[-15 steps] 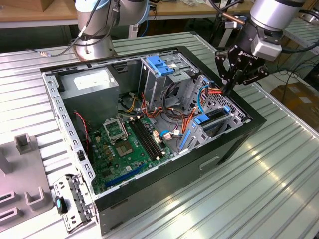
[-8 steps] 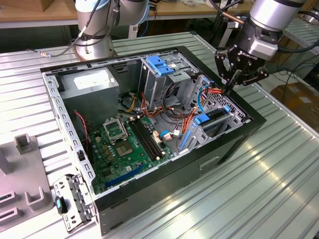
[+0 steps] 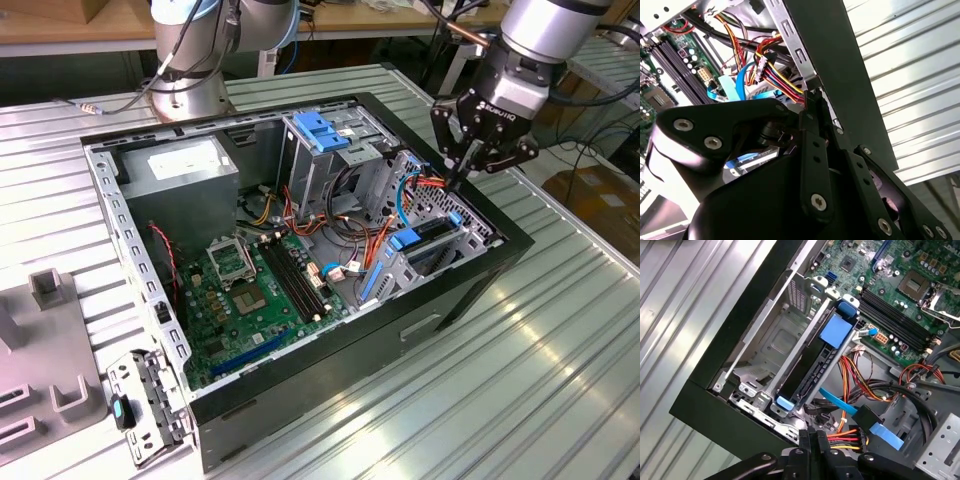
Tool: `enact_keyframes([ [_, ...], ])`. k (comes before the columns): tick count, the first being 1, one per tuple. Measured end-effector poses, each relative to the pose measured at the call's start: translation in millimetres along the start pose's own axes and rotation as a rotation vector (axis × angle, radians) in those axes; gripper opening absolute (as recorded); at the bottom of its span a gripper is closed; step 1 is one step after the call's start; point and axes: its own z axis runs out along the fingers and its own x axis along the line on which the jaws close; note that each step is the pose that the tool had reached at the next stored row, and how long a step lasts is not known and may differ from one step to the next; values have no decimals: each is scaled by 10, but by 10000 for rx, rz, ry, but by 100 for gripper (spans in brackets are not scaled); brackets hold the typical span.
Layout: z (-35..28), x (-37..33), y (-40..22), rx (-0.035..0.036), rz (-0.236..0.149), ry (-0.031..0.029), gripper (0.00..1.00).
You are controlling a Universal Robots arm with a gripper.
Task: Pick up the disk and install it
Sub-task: 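Insert the first disk wire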
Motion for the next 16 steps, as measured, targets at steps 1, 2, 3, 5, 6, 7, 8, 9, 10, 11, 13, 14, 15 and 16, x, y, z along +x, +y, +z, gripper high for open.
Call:
enact_keyframes([
  [1, 0, -1, 1, 0, 75, 2, 17],
  [2, 0, -3, 5, -1, 117, 3, 17],
  [3, 0, -7, 10, 0, 132, 3, 17],
  [5, 0, -17, 26, -1, 167, 4, 17],
  [6, 1, -18, 29, 0, 207, 4, 17],
  [7, 1, -19, 31, 0, 268, 5, 17],
  [8, 2, -20, 32, 0, 329, 6, 17],
  [9, 3, -22, 34, -1, 439, 9, 17],
  [10, 3, -22, 35, -1, 546, 11, 17],
  [11, 3, -23, 36, -1, 664, 13, 17],
  [13, 4, -24, 38, -1, 898, 17, 17],
  [14, 4, -25, 39, -1, 987, 19, 17],
  [15, 4, -25, 40, -2, 1082, 21, 17],
  [16, 4, -26, 41, -2, 1172, 23, 17],
])
